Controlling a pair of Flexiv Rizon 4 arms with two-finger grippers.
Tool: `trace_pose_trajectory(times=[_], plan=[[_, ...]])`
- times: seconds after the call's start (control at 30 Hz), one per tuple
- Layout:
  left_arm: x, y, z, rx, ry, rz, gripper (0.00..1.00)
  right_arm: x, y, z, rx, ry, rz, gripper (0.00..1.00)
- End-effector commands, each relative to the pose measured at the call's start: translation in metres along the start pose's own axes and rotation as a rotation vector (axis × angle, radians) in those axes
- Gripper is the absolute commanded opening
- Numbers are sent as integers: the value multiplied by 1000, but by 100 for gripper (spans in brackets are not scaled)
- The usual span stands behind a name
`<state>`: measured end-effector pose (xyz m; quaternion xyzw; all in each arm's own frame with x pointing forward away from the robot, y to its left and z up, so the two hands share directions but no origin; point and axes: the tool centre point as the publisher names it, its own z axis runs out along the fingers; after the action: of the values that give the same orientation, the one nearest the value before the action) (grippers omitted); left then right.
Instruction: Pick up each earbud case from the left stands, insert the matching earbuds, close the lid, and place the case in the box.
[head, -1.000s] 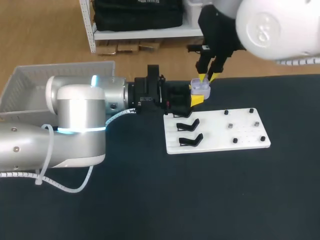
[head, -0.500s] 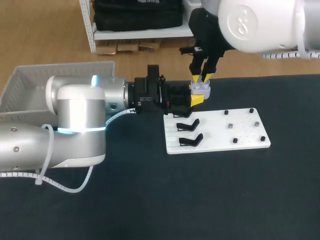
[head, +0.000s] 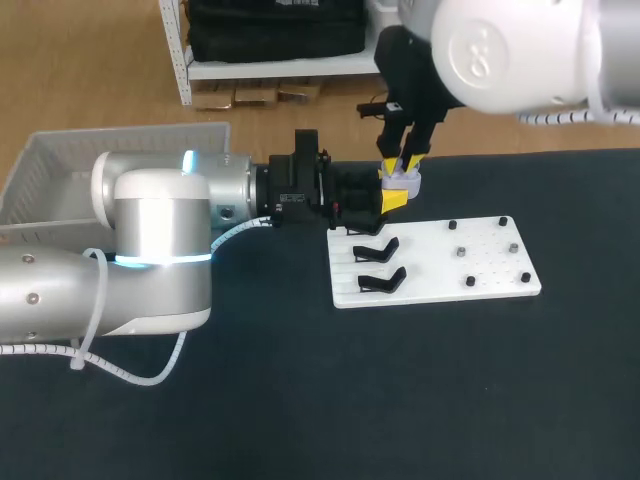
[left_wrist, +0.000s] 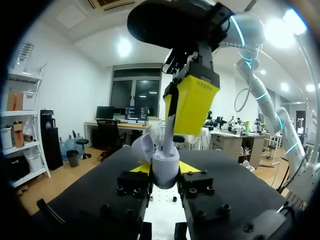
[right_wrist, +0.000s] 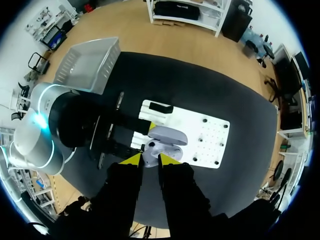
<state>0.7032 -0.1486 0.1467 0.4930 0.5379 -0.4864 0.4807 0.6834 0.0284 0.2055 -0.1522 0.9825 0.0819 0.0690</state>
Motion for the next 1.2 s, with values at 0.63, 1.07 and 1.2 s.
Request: trace_pose_trajectory(times=[0.63, 1.07, 1.2], plan=[[2, -1, 0, -5, -8, 5, 0, -2, 0, 8, 18, 1, 5, 0], [2, -1, 0, -5, -8, 5, 0, -4, -4, 12, 67, 2, -36, 0], [2, -1, 0, -5, -8, 5, 0, -3, -3, 13, 68, 8, -51, 0]])
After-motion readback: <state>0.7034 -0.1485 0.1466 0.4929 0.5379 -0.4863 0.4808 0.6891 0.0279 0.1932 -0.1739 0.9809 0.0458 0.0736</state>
